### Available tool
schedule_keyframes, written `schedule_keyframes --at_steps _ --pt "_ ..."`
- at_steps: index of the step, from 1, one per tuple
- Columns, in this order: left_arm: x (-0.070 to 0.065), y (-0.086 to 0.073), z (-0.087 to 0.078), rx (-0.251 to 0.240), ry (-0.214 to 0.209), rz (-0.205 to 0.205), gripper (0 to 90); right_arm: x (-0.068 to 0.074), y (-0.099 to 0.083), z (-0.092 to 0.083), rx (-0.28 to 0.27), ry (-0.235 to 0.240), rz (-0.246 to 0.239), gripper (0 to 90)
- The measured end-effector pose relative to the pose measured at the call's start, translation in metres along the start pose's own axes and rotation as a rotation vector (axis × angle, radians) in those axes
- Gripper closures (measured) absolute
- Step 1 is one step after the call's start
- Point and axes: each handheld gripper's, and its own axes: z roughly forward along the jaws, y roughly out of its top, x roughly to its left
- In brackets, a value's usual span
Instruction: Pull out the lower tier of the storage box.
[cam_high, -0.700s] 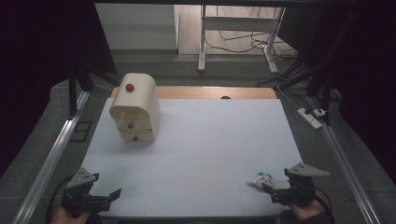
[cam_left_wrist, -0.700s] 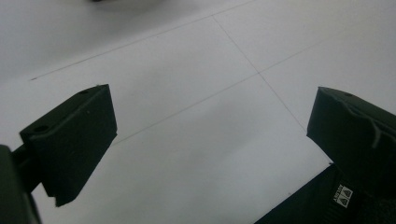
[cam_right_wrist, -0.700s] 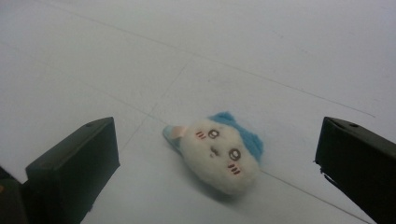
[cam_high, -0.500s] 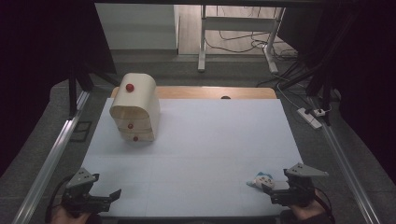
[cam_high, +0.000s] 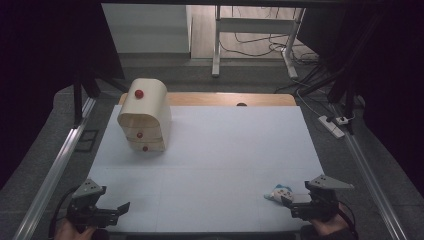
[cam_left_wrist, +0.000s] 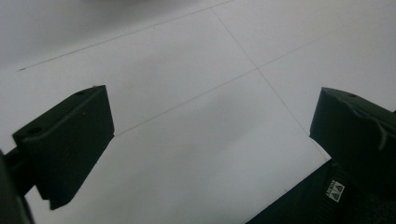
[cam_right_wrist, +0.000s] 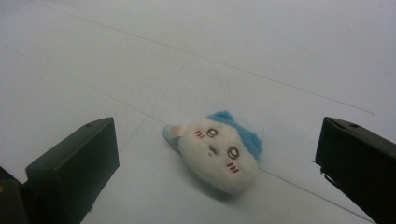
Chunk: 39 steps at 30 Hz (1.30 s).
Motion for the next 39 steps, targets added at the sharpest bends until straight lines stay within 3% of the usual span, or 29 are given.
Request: schedule_keyframes --at_steps 8,16,20,39 --pt "0.003 0.000 0.000 0.011 -0.031 -0.013 0.0 0.000 0.000 0.000 0.008 0.004 -0.004 0.0" --pt "0.004 0.003 -0.001 0.005 -0.017 -0.009 0.0 0.000 0.000 0.001 0.017 0.015 -0.005 0.0" --pt "0.004 0.005 0.000 0.002 -0.022 0.002 0.0 0.001 0.000 0.002 0.021 0.024 -0.020 0.0" --pt "0.007 0.015 0.007 -0.017 -0.080 0.028 0.1 -0.001 0.000 0.002 0.031 0.033 -0.002 0.0"
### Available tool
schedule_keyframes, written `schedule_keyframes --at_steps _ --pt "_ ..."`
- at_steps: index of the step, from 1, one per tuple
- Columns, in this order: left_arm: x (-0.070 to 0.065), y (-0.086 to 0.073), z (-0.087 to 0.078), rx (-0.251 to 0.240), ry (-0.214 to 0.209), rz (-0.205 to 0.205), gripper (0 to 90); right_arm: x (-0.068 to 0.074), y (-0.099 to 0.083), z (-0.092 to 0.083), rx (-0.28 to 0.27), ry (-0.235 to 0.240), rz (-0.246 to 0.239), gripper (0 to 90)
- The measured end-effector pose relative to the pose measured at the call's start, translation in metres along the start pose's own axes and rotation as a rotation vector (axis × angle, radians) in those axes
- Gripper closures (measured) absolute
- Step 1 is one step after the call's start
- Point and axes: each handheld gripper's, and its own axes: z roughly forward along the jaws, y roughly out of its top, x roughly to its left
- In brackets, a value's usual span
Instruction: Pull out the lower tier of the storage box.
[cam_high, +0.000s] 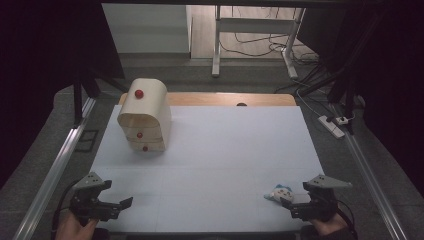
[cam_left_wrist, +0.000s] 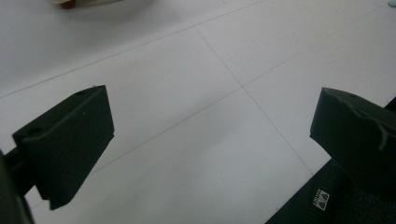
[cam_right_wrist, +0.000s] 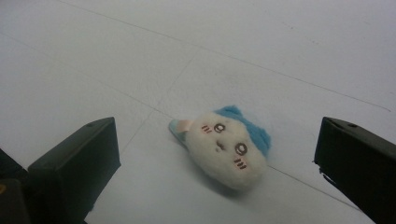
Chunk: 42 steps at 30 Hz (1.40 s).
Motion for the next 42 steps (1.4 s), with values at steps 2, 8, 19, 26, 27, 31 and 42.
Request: schedule_keyframes --at_steps 2,8,19,26,27,31,42 --pt "-0.001 0.002 0.002 0.003 0.001 0.015 0.1 0.000 0.000 0.000 0.001 0.001 0.001 0.0" --pt "0.000 0.006 0.008 -0.008 0.002 0.032 0.1 0.000 0.000 0.000 0.004 0.002 -0.005 0.0" --pt "0.002 0.010 0.020 0.014 0.001 0.046 0.1 0.001 0.000 0.001 0.012 0.007 -0.012 0.0" --pt "0.005 0.015 0.027 0.008 0.007 0.057 0.1 0.001 0.000 0.002 0.017 0.009 -0.013 0.0" --pt "0.006 0.016 0.028 0.002 0.010 0.057 0.1 0.001 0.000 0.002 0.017 0.010 -0.013 0.0" --pt "0.008 0.019 0.032 -0.013 0.016 0.055 0.1 0.001 0.000 0.002 0.019 0.011 -0.015 0.0" --pt "0.012 0.030 0.046 0.010 0.011 0.040 0.1 0.001 0.000 0.002 0.026 0.012 -0.015 0.0"
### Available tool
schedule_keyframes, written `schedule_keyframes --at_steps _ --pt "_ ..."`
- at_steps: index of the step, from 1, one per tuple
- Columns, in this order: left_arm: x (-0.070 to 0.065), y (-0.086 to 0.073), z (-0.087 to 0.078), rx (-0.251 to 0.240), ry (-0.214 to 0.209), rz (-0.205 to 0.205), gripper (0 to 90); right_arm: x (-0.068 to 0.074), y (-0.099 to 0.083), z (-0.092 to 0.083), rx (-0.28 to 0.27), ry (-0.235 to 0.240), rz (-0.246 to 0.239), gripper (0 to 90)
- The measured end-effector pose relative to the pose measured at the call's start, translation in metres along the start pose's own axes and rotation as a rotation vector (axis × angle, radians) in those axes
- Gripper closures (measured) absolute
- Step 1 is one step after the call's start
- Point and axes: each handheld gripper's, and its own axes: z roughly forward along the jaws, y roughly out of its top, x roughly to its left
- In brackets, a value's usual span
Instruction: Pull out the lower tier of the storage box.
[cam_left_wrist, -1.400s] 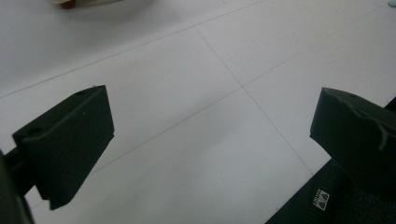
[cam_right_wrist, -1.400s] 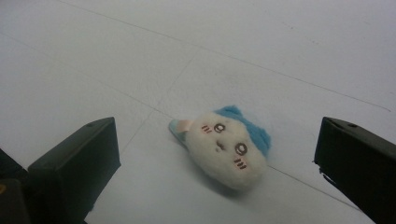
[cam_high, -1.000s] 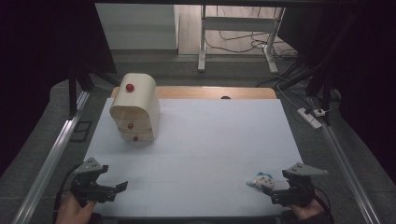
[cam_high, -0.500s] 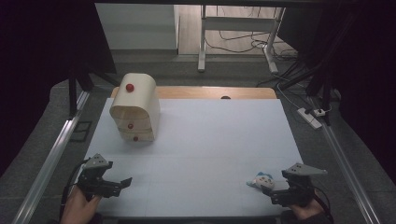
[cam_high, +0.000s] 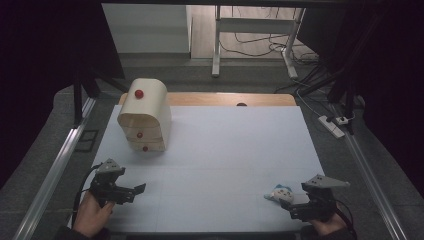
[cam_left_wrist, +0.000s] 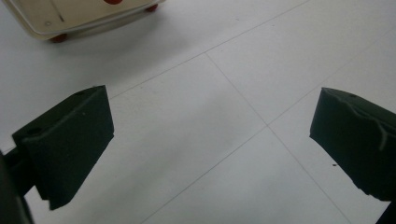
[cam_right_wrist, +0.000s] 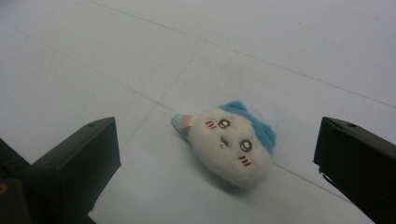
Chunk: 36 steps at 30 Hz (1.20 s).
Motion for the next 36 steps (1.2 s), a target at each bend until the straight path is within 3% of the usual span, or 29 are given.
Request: schedule_keyframes --at_steps 25,36 --pt "0.014 0.026 0.024 0.022 0.032 0.013 0.3 0.000 0.000 0.001 0.006 0.007 0.001 0.0" --pt "0.023 0.038 0.037 0.042 0.051 0.043 0.5 0.000 0.000 0.001 0.008 0.007 -0.002 0.0"
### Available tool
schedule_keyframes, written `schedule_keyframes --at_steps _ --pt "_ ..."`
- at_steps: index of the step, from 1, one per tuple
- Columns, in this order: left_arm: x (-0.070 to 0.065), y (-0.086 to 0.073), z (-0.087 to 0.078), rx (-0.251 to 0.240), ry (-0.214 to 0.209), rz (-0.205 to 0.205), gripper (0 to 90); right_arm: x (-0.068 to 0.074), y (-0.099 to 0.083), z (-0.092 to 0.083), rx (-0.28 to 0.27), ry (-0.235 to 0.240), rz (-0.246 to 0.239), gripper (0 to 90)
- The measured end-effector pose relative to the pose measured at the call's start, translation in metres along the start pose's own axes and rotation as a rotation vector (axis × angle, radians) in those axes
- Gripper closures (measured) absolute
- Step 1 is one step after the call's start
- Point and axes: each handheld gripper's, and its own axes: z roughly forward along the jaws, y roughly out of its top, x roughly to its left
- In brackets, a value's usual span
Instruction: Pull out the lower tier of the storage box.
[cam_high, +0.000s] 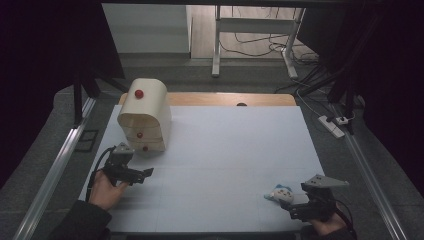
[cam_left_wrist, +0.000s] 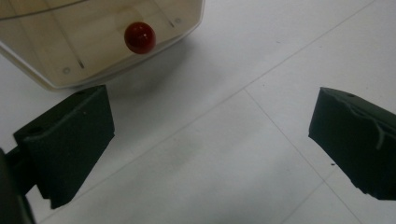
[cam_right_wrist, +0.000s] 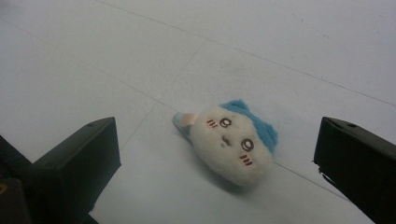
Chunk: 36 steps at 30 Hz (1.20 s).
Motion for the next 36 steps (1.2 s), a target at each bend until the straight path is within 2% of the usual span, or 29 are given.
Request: schedule_keyframes --at_steps 11,15,16,18,20,21,23,24,25,26,27,28,31,32,33,36 --pt "0.011 0.012 0.016 0.024 -0.008 0.018 1.7 0.000 0.000 0.000 0.006 -0.003 -0.004 0.0" --pt "0.012 0.017 0.020 0.033 0.018 0.033 5.3 0.000 0.000 0.000 0.007 -0.002 -0.004 0.0" --pt "0.013 0.019 0.022 0.037 0.043 0.036 8.7 0.000 0.000 0.000 0.006 -0.003 -0.004 0.0" --pt "0.014 0.020 0.023 0.038 0.048 0.036 10.9 0.000 0.000 0.000 0.005 -0.002 -0.003 0.0" --pt "0.016 0.022 0.024 0.048 0.053 0.032 17.4 0.000 0.000 0.000 0.007 -0.002 -0.004 0.0" --pt "0.016 0.022 0.025 0.052 0.051 0.034 26.1 0.000 0.000 0.000 0.008 -0.002 -0.005 0.0" --pt "0.016 0.022 0.025 0.059 0.062 0.037 29.2 0.000 0.000 0.000 0.007 -0.001 -0.005 0.0" --pt "0.015 0.023 0.025 0.061 0.072 0.036 36.6 0.000 0.000 0.000 0.008 -0.004 -0.005 0.0" --pt "0.015 0.023 0.025 0.060 0.079 0.035 36.6 0.000 0.000 0.000 0.008 -0.004 -0.005 0.0" --pt "0.015 0.024 0.024 0.055 0.085 0.030 40.2 0.000 0.000 0.000 0.006 -0.002 -0.004 0.0" --pt "0.015 0.024 0.023 0.051 0.095 0.025 48.1 0.000 0.000 0.000 0.008 -0.003 -0.005 0.0" --pt "0.015 0.025 0.022 0.046 0.102 0.023 51.8 0.000 0.000 0.000 0.008 -0.003 -0.005 0.0" --pt "0.015 0.026 0.021 0.048 0.132 0.017 59.9 0.000 0.000 0.000 0.009 -0.003 -0.005 0.0" --pt "0.015 0.026 0.021 0.051 0.143 0.020 59.9 0.000 0.000 0.000 0.009 -0.003 -0.005 0.0" --pt "0.015 0.026 0.021 0.053 0.153 0.018 65.4 0.000 0.000 0.000 0.008 -0.003 -0.006 0.0" --pt "0.015 0.027 0.021 0.055 0.168 0.007 68.6 0.000 0.000 0.000 0.009 -0.002 -0.008 0.0"
